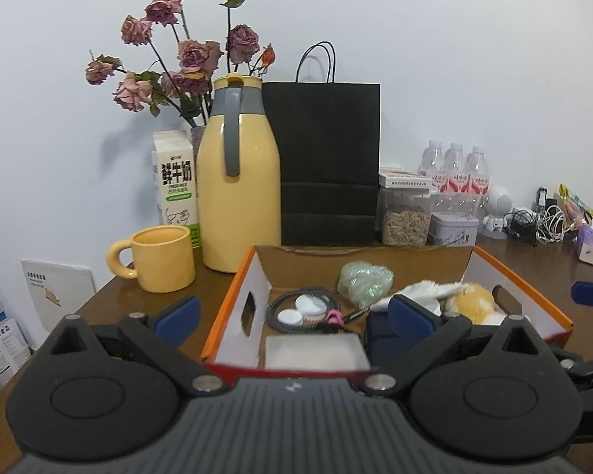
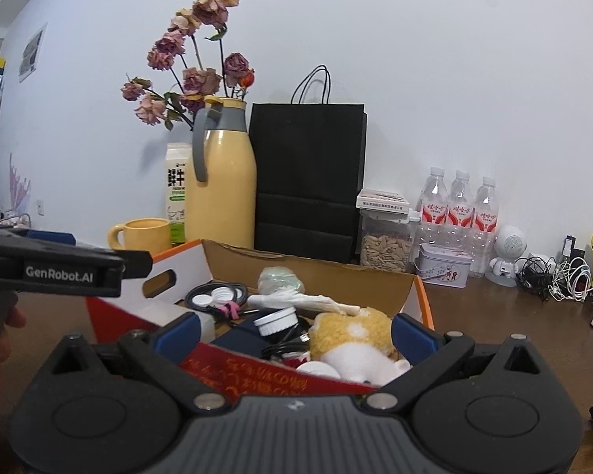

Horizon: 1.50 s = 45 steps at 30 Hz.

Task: Organize objects
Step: 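Lift both grippers out of the box, then grasp the purple cloth with the right gripper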

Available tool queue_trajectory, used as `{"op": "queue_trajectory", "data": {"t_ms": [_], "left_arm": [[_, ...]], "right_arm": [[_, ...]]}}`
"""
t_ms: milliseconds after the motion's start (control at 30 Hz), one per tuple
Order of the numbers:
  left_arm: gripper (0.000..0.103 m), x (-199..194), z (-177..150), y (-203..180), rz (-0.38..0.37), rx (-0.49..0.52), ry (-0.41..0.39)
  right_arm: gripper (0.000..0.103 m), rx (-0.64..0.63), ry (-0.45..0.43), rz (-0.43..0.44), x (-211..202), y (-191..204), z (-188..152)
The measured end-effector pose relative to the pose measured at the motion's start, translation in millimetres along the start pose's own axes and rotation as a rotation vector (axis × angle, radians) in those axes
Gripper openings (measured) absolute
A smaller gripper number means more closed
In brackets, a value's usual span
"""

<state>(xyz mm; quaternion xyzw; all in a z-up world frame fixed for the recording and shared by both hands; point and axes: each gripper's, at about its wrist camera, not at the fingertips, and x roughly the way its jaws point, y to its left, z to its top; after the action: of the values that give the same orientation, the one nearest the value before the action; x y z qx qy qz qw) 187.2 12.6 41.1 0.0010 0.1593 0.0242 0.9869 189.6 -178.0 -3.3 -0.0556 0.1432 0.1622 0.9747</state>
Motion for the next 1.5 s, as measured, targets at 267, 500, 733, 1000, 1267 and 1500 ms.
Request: {"op": "queue_trajectory", "data": {"t_ms": [267,500,733,1000,1267,1500], "left_arm": [[0.103,-30.1,-8.3,12.1,0.012,-0.001,0.017],[0.103,-49.7,-20.0,21.3,0.013,-0.003,0.056],[0.103,-61.2,-36.5,34.4,0.023,-0.005,0.109],[0.103,-70.0,-53.5,50.2,0.025,-0.015,0.155],[0.103,-75.1,-57.4,61.3,0.032,-0.022,0.168],[0.103,-74.2,-58.5,66.7,0.037,-0.038,0.174]], "right_arm": [[0.103,-0.004,0.007,0.016,-30.0,7.4,-7.2],[0.103,0.002,0.043,0.025,-49.9,11.2,-21.1],[0.103,-0.006,0.113,0.055,-54.1,16.6,-39.7],[0.103,-0.020,0.203,0.126,-30.7,29.2,-48.8],[0.103,-0.099,0.349,0.230,22.8,50.9,-45.6],[0.103,-0.079,0.383,0.289,42.3,44.3,-51.9]]}}
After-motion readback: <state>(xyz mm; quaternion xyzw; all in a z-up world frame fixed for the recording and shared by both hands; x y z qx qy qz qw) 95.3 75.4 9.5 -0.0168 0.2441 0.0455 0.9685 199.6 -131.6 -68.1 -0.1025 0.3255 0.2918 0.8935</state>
